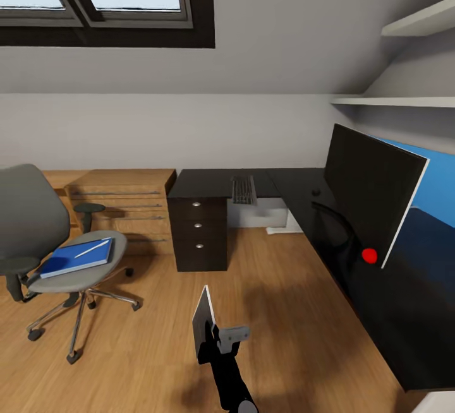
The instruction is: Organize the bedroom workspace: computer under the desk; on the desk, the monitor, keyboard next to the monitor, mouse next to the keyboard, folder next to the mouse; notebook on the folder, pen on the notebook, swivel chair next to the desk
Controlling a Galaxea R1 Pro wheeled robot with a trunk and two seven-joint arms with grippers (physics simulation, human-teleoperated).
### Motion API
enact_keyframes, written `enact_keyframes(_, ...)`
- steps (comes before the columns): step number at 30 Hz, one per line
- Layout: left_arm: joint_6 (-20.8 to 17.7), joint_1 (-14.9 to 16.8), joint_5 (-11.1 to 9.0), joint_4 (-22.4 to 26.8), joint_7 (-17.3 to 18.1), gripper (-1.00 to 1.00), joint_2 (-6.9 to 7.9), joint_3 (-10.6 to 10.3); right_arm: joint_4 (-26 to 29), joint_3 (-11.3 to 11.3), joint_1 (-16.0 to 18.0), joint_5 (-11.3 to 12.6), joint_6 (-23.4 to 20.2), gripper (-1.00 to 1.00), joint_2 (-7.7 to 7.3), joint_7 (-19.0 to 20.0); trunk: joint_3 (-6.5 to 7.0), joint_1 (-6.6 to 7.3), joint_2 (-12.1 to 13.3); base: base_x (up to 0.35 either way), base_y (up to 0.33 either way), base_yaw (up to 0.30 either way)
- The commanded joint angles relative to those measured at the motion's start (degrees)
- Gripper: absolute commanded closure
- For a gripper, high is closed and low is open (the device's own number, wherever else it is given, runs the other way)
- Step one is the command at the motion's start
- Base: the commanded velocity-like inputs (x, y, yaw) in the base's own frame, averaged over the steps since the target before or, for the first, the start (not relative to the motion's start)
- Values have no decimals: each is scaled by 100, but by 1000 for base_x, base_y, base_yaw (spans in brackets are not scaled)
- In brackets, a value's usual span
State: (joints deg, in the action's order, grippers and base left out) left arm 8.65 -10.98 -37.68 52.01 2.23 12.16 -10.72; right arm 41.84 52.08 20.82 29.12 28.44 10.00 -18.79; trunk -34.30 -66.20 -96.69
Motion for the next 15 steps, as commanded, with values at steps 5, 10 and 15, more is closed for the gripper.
enact_keyframes(5,22,-1,-55,2,14,-100,6,-25,-2,31,9,57,31,100,0,-11,86,111,199,0,3,1)
enact_keyframes(10,22,-1,-66,2,14,-100,12,-20,-2,30,9,58,30,100,0,-11,176,220,400,0,0,0)
enact_keyframes(15,22,-1,-76,2,15,-100,15,-18,-5,30,9,55,38,100,0,-11,265,330,600,181,0,0)
